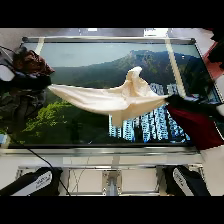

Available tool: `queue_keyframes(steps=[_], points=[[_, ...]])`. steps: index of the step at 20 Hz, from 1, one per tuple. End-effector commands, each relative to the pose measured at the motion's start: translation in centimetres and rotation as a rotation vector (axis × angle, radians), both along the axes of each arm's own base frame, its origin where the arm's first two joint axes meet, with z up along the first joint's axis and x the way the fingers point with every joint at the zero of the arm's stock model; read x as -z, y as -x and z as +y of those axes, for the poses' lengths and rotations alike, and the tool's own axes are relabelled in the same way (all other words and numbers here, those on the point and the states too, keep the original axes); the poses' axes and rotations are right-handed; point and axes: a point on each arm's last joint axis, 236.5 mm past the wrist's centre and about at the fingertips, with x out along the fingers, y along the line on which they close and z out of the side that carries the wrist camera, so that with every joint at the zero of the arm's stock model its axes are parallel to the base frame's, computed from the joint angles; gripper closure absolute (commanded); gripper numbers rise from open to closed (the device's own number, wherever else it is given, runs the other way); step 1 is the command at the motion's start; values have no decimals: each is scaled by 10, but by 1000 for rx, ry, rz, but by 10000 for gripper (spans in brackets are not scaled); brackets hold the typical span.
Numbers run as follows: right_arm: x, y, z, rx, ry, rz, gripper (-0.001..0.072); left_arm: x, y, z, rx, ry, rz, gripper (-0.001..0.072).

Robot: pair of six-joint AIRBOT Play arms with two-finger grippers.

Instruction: Fold the shirts.

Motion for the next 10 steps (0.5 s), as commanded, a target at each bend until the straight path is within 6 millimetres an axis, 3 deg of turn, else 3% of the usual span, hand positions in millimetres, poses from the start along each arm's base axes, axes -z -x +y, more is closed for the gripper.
queue_keyframes(steps=[1,2,4,6,8,10], points=[[-180,41,-32,123,171,-393,692,-114,46,17,-35,-120,-249,698],[-226,60,-36,157,240,-491,693,-147,64,14,-41,-122,-327,698],[-296,90,-32,192,372,-650,694,-210,102,5,-45,-104,-486,698],[-347,104,-22,190,426,-794,694,-260,130,-15,-3,-52,-626,698],[-368,94,-13,134,380,-853,694,-300,144,-42,89,0,-739,699],[-364,64,-13,65,258,-832,694,-325,139,-54,126,43,-844,699]])
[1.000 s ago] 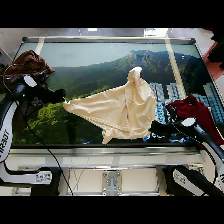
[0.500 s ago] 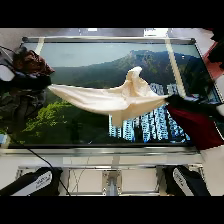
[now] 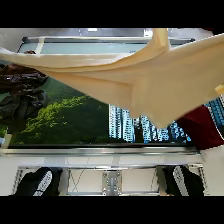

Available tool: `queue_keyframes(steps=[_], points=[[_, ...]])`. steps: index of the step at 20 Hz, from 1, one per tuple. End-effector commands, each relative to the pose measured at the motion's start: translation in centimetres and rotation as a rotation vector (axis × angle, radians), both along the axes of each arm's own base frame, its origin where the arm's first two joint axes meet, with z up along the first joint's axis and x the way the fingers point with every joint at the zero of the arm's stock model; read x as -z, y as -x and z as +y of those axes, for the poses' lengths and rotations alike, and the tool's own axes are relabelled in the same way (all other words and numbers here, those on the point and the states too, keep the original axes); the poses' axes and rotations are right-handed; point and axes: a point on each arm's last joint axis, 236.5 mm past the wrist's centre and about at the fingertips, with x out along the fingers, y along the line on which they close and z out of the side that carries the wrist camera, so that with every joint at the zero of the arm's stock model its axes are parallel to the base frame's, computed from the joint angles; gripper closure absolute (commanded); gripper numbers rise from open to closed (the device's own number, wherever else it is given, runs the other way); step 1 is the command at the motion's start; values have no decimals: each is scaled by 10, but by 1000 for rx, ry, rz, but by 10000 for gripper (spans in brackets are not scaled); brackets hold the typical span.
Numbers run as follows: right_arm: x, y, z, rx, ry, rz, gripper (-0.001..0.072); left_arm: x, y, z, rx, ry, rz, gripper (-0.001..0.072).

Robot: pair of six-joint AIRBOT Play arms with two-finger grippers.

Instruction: Fold the shirts.

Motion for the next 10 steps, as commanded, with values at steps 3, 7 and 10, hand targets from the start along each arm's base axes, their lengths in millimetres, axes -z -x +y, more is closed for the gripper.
queue_keyframes(steps=[3,7,10], points=[[-8,-56,7,-252,-192,15,693,-40,-9,-25,97,84,-131,699],[18,-90,-4,-278,-241,95,693,-16,-36,-30,118,140,-44,699],[18,-90,-2,-284,-232,92,693,-16,-37,-30,117,152,-43,699]])
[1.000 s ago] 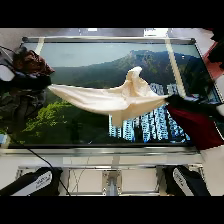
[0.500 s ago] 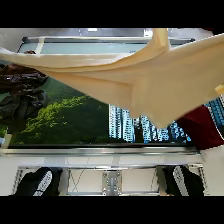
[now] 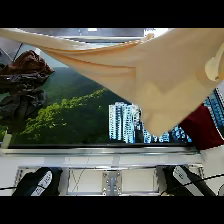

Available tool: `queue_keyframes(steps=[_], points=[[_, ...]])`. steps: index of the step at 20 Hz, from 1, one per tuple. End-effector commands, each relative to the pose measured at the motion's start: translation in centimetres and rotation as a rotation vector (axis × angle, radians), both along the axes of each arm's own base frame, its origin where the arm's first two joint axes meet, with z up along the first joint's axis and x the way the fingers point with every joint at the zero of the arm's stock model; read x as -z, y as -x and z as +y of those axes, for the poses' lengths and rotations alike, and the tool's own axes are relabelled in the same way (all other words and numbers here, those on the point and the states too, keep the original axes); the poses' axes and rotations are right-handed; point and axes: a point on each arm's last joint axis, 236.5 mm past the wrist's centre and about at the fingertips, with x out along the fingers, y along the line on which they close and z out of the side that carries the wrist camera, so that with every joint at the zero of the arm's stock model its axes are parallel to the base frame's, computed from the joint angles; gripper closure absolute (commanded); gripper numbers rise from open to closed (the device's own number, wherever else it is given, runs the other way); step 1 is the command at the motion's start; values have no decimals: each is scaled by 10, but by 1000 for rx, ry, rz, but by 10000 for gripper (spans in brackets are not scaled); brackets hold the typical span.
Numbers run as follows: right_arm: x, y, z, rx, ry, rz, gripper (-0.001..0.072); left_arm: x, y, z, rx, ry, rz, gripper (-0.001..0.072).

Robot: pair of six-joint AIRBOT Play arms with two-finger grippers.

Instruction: Fold the shirts.

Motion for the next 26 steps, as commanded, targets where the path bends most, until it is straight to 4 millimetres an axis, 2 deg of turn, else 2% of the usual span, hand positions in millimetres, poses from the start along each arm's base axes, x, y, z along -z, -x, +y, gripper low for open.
queue_keyframes(steps=[1,6,8,10,13,14,16,18,19,20,22,23,24,26], points=[[5,-7,2,-30,-14,13,693,3,-5,-3,10,37,18,699],[11,-3,9,-63,-1,40,693,14,-2,-6,22,36,65,699],[9,5,16,-85,24,42,693,15,0,-7,24,39,76,698],[0,20,29,-122,70,26,693,23,4,-9,34,32,109,699],[-32,46,47,-134,136,-57,693,26,9,-13,47,55,138,698],[-42,58,56,-144,162,-90,693,18,14,-20,73,75,117,698],[-57,82,71,-153,203,-145,693,-12,29,-31,113,93,20,698],[-52,92,74,-128,254,-131,693,-43,40,-22,69,74,-105,699],[-39,90,68,-107,284,-82,694,-43,38,-7,8,55,-108,699],[-22,85,58,-72,290,-2,693,-27,32,11,-71,29,-48,699],[8,67,38,-35,270,110,693,38,21,52,-240,5,209,699],[25,56,29,-34,245,164,693,71,16,63,-281,-12,334,699],[42,45,23,-36,216,211,693,92,7,66,-286,-21,402,699],[83,13,13,-40,164,305,693,123,-30,66,-277,-3,452,699]])
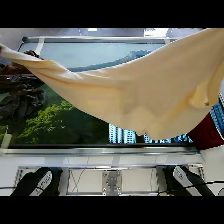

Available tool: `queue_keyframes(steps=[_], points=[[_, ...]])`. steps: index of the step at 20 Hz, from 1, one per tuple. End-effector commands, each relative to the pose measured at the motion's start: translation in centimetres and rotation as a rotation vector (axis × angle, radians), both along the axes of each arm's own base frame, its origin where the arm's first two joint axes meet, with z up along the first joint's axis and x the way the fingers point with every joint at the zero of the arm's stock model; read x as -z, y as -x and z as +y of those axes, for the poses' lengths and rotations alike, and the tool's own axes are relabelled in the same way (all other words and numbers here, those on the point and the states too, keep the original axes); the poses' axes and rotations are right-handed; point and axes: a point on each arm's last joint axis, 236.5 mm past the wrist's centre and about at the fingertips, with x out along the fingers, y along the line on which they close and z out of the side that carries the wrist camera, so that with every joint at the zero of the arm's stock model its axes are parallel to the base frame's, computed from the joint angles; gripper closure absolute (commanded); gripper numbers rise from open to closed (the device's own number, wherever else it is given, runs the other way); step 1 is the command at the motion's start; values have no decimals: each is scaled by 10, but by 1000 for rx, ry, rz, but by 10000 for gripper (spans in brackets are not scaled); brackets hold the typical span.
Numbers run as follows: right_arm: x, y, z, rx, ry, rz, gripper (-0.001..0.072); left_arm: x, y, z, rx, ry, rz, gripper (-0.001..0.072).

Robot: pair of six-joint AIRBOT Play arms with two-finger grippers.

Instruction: Fold the shirts.

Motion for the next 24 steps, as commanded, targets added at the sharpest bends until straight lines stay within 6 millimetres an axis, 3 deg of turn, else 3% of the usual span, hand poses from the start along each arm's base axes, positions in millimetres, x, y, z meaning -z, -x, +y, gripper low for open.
queue_keyframes(steps=[1,4,7,9,11,12,13,14,15,18,20,22,24], points=[[75,-49,-21,54,-40,175,693,65,-48,20,-78,21,155,699],[162,-125,-32,140,4,268,693,106,-131,15,-74,123,129,699],[238,-212,-27,207,-33,278,693,158,-212,8,-97,212,72,699],[284,-264,-29,282,-88,266,694,198,-250,-2,-106,265,60,699],[320,-305,-37,379,-184,230,691,224,-281,-7,-129,335,20,698],[334,-318,-41,425,-241,220,687,229,-294,-6,-145,373,-17,680],[346,-327,-46,466,-282,214,615,226,-302,-4,-158,403,-55,523],[353,-331,-51,489,-287,209,444,216,-308,-1,-166,414,-99,172],[355,-332,-58,503,-271,199,371,201,-311,2,-165,411,-133,76],[336,-321,-93,517,-248,198,371,129,-306,18,-132,324,-263,79],[331,-291,-112,466,-232,300,370,77,-278,29,-110,264,-302,80],[366,-237,-116,354,-177,549,371,53,-245,40,-81,69,-270,81],[409,-184,-111,275,-172,782,371,67,-212,53,-91,-55,-123,81]])
